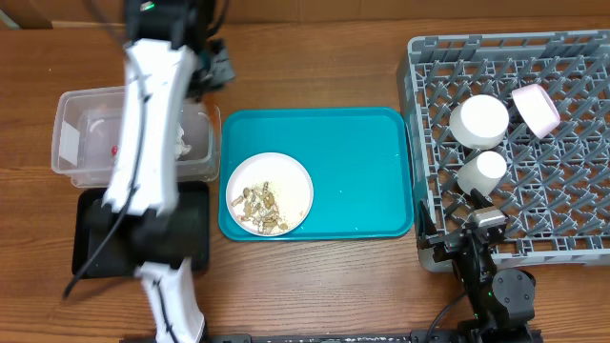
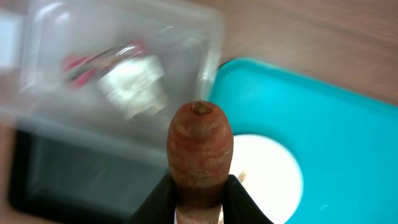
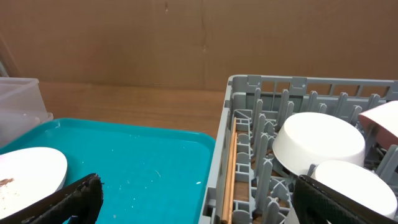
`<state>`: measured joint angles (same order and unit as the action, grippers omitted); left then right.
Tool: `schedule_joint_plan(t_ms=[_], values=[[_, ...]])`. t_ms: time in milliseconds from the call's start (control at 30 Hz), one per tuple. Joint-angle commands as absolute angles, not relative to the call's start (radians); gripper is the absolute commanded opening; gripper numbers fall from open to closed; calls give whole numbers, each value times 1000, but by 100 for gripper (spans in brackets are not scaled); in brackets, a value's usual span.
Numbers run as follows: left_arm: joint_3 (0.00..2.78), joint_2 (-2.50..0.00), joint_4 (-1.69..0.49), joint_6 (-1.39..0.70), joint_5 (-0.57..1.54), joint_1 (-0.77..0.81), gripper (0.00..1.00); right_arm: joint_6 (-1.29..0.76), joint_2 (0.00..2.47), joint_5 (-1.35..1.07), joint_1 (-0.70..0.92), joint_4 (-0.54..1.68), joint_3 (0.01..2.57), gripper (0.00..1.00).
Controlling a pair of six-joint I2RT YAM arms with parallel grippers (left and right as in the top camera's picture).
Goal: Sort waste into correct bins and load items into the dishwasher
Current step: 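Carry the carrot piece to the black tray and release it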
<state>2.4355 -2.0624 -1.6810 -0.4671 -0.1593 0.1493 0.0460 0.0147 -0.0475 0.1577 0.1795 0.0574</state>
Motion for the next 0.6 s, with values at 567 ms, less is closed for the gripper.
schedule_joint_plan(t_ms=[567], values=[[966,-1325,-1015,-688,2,-433,5,50,3,-46,157,173,51,100]])
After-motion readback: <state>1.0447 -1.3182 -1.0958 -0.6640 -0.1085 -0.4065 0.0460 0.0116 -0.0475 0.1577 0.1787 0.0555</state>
